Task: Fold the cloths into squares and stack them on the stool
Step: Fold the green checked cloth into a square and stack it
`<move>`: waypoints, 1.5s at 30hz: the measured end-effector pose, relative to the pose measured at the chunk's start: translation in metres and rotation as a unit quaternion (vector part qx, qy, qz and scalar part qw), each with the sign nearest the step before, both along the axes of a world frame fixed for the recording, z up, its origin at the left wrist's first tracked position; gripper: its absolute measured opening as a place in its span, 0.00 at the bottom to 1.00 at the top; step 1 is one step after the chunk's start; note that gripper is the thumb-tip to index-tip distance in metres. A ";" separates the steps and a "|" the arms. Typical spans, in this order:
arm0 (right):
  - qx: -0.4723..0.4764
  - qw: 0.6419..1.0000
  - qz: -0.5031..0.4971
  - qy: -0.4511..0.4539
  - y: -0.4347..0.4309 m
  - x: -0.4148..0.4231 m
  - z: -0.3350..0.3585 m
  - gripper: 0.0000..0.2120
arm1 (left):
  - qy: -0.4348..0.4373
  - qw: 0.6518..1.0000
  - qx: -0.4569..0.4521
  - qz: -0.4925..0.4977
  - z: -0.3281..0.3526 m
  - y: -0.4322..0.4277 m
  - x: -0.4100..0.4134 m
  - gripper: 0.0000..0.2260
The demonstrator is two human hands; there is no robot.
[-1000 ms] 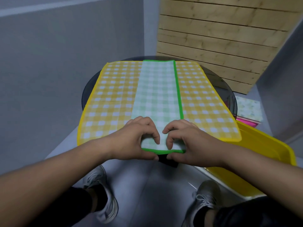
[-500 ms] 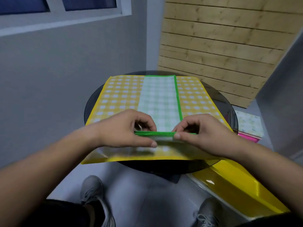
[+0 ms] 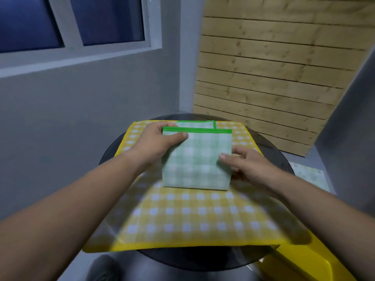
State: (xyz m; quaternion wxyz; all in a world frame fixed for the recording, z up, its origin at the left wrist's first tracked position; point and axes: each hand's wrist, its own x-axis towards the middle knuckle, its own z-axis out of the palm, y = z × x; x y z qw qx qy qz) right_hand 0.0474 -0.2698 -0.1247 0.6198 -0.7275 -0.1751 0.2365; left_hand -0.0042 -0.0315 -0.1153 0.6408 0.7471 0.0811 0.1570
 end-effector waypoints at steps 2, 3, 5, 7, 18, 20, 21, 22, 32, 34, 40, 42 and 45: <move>-0.056 0.998 0.021 0.003 -0.002 0.006 -0.016 0.11 | 0.016 0.999 -0.039 0.029 -0.010 0.000 0.013 0.08; -0.094 0.995 0.028 -0.014 -0.003 0.007 -0.022 0.10 | 0.032 0.997 -0.050 0.049 -0.015 -0.003 0.017 0.11; -0.151 0.987 0.012 -0.047 -0.004 0.011 -0.031 0.04 | 0.070 0.990 -0.086 0.085 -0.024 -0.009 0.023 0.19; -0.165 0.985 -0.014 -0.049 -0.003 0.017 -0.037 0.04 | 0.120 0.976 -0.150 0.097 -0.030 -0.013 0.026 0.29; -0.155 0.983 -0.091 -0.043 0.012 0.027 -0.046 0.16 | 0.243 0.925 0.290 0.044 -0.056 0.001 0.007 0.22; -0.173 0.977 -0.097 -0.074 0.012 0.029 -0.050 0.14 | 0.235 0.916 0.322 0.043 -0.057 0.000 0.005 0.20; -0.187 0.973 -0.099 -0.097 0.013 0.030 -0.053 0.12 | 0.236 0.912 0.333 0.041 -0.057 -0.001 0.005 0.20; -0.203 0.967 -0.097 -0.121 0.014 0.032 -0.055 0.10 | 0.237 0.909 0.340 0.041 -0.058 -0.001 0.004 0.20; -0.236 0.952 -0.099 -0.166 0.020 0.038 -0.061 0.04 | 0.245 0.902 0.353 0.042 -0.062 0.004 0.010 0.17; -0.238 0.953 -0.100 -0.157 0.021 0.040 -0.061 0.04 | 0.247 0.902 0.352 0.042 -0.063 0.002 0.010 0.15; -0.243 0.956 -0.100 -0.133 0.015 0.041 -0.053 0.04 | 0.255 0.909 0.327 0.034 -0.061 0.001 0.006 0.21; -0.248 0.954 -0.090 -0.143 0.009 0.039 -0.050 0.04 | 0.258 0.911 0.319 0.025 -0.061 0.000 0.002 0.23; -0.261 0.949 -0.064 -0.166 -0.001 0.032 -0.046 0.03 | 0.253 0.917 0.309 0.017 -0.060 -0.005 -0.008 0.23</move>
